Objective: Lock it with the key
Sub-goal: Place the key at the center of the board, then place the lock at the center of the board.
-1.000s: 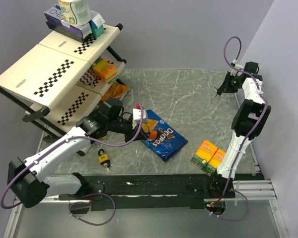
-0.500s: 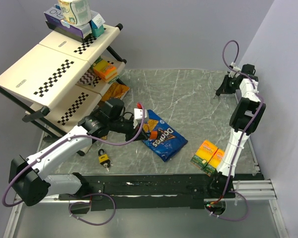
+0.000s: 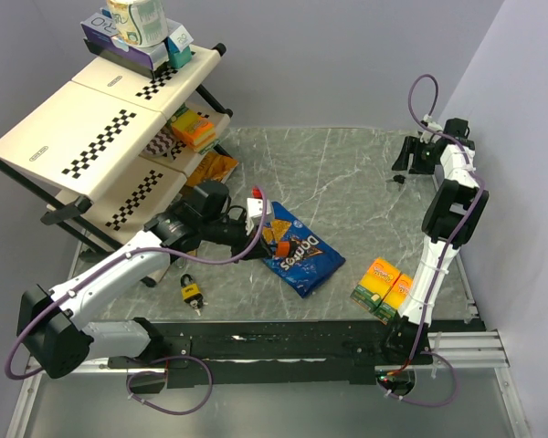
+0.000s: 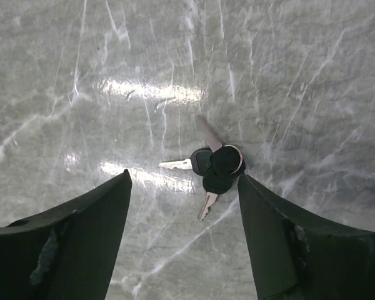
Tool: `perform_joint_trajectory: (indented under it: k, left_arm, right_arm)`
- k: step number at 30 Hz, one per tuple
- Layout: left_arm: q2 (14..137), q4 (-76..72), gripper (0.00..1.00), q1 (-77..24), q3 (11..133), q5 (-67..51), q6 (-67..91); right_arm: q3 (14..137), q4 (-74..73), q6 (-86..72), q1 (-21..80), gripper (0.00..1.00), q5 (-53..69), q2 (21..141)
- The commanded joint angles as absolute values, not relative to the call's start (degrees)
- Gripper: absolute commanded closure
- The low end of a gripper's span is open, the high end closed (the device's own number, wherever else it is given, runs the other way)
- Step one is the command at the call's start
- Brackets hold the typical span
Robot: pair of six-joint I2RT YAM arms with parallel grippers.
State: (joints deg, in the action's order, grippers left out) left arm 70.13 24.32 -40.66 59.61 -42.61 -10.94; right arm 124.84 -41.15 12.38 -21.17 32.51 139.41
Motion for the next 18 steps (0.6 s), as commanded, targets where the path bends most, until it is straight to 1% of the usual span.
perform_joint_trajectory:
  k: [1, 2, 4, 6, 7, 8, 9, 10, 12, 13, 15, 16, 17, 18]
  left_arm:
    - [70.4, 20.92, 0.99, -40.61, 63.98, -44.3, -6.87]
    - [70.57, 20.92, 0.99, -40.61, 64.94, -44.21, -6.25]
    - [71.27, 21.44, 0.99, -40.52, 65.83, -43.86, -4.15]
    - [71.63, 21.62, 0.99, -40.61, 66.79, -43.68, -2.64]
    - [71.63, 21.45, 0.99, -40.52, 66.8, -43.42, -0.9]
    - [71.63, 21.53, 0.99, -40.52, 66.97, -43.42, -0.36]
    - [71.72, 22.06, 0.99, -40.52, 67.15, -43.33, -0.35]
    - [72.07, 23.45, 0.99, -40.52, 68.02, -43.5, 2.35]
    - [73.29, 25.74, 0.99, -40.52, 69.16, -44.47, 3.42]
    - [73.65, 26.8, 0.99, -40.43, 70.39, -45.69, 3.95]
    - [74.7, 29.09, 0.99, -40.43, 71.1, -46.93, 5.96]
    - [74.88, 29.61, 0.99, -40.43, 71.63, -47.89, 6.59]
    - [75.23, 30.14, 0.99, -40.43, 71.89, -49.64, 7.11]
    - [75.67, 30.32, 0.99, -40.43, 72.07, -50.44, 8.08]
  right_arm:
    - [128.84, -42.27, 15.37, -21.1, 0.2, 32.26, 134.92]
    - [128.67, -42.62, 17.03, -20.83, 0.2, 32.34, 132.82]
    - [126.75, -42.63, 18.62, -19.7, 0.12, 33.48, 129.66]
    - [121.22, -41.67, 21.52, -18.64, 0.07, 35.32, 123.07]
    - [118.68, -41.14, 22.75, -18.02, 0.06, 36.12, 117.57]
    - [112.82, -40.52, 25.11, -16.71, 0.05, 36.99, 114.55]
    - [109.63, -39.73, 26.53, -15.92, 0.03, 38.57, 111.48]
    - [103.25, -38.94, 29.94, -15.39, 0.02, 40.06, 105.01]
    - [96.62, -38.24, 33.73, -13.63, 0.01, 43.23, 98.21]
    - [91.02, -38.15, 37.06, -13.01, 0.01, 45.85, 92.0]
    - [85.72, -38.23, 39.98, -10.73, 0.01, 47.98, 85.55]
    - [81.26, -37.8, 41.47, -9.68, 0.01, 49.38, 79.6]
    - [79.04, -37.71, 42.18, -8.62, 0.01, 50.35, 76.58]
    - [76.84, -37.27, 42.62, -6.0, 0.01, 50.71, 73.59]
